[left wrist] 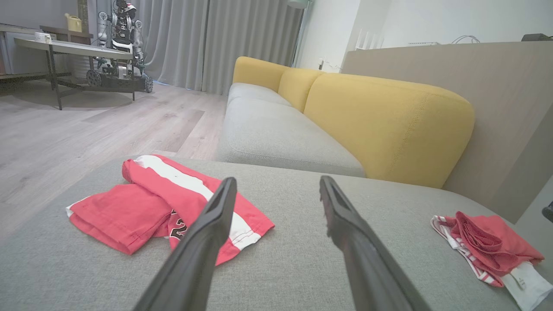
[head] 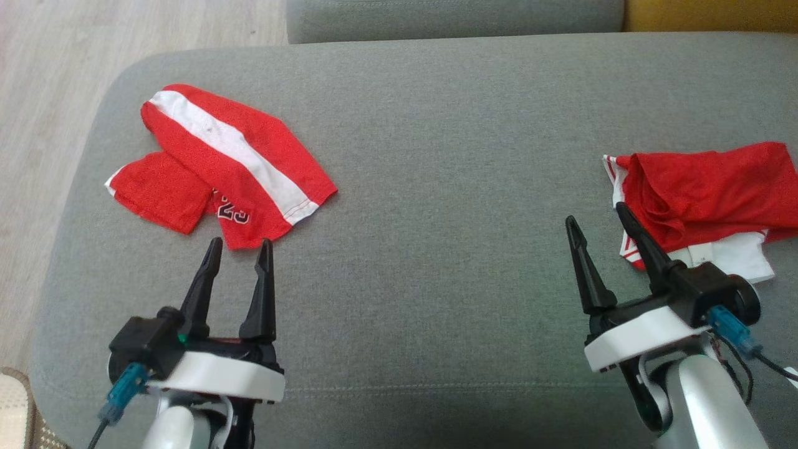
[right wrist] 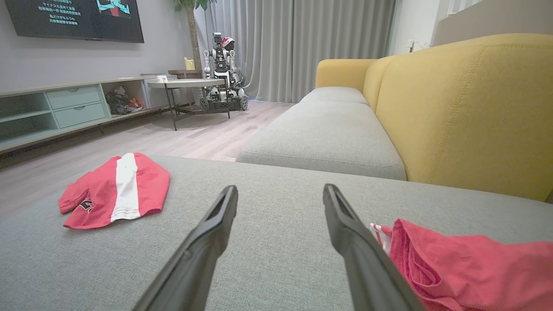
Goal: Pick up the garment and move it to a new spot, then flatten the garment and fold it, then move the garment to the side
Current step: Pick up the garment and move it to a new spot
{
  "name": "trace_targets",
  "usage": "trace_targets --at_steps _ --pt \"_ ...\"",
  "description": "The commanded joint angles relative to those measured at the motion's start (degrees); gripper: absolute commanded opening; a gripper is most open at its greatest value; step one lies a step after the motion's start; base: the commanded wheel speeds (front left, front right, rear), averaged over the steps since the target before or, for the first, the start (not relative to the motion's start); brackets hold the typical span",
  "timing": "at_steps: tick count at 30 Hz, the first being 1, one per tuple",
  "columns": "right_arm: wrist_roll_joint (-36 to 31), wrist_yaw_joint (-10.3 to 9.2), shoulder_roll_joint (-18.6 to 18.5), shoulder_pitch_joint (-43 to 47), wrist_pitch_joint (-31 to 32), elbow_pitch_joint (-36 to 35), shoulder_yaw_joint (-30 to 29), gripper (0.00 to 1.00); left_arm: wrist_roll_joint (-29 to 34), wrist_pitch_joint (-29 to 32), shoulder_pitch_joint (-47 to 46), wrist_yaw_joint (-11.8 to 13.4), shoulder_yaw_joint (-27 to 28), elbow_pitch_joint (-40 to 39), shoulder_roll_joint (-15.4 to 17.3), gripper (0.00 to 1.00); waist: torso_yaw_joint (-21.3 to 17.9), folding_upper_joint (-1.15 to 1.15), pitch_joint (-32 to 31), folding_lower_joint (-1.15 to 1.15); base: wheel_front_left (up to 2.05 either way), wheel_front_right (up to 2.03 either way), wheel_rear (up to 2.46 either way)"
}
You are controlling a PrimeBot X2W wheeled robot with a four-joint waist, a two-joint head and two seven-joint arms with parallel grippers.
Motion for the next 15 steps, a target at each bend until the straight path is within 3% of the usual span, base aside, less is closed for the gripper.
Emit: trace_targets --at_steps 1,7,15 --pt "0.3 -0.02 0.4 -0.9 -0.6 -1.6 1.6 1.00 -0.5 -0.3 -1.7 0.2 2.4 -2.1 0.1 1.00 0.2 0.00 0.1 0.00 0.00 0.00 0.00" --pt "0.8 -0.02 0.4 -1.0 -0.7 -1.6 2.5 1.00 -0.3 -0.3 -2.0 -0.2 2.7 -1.8 0.1 1.00 1.8 0.00 0.6 0.00 0.00 0.00 0.00" --pt "1.0 -0.02 0.4 -0.8 -0.6 -1.2 5.0 1.00 -1.1 -0.3 -2.7 0.2 2.3 -1.7 0.1 1.00 7.8 0.00 0.8 0.00 0.00 0.00 0.00"
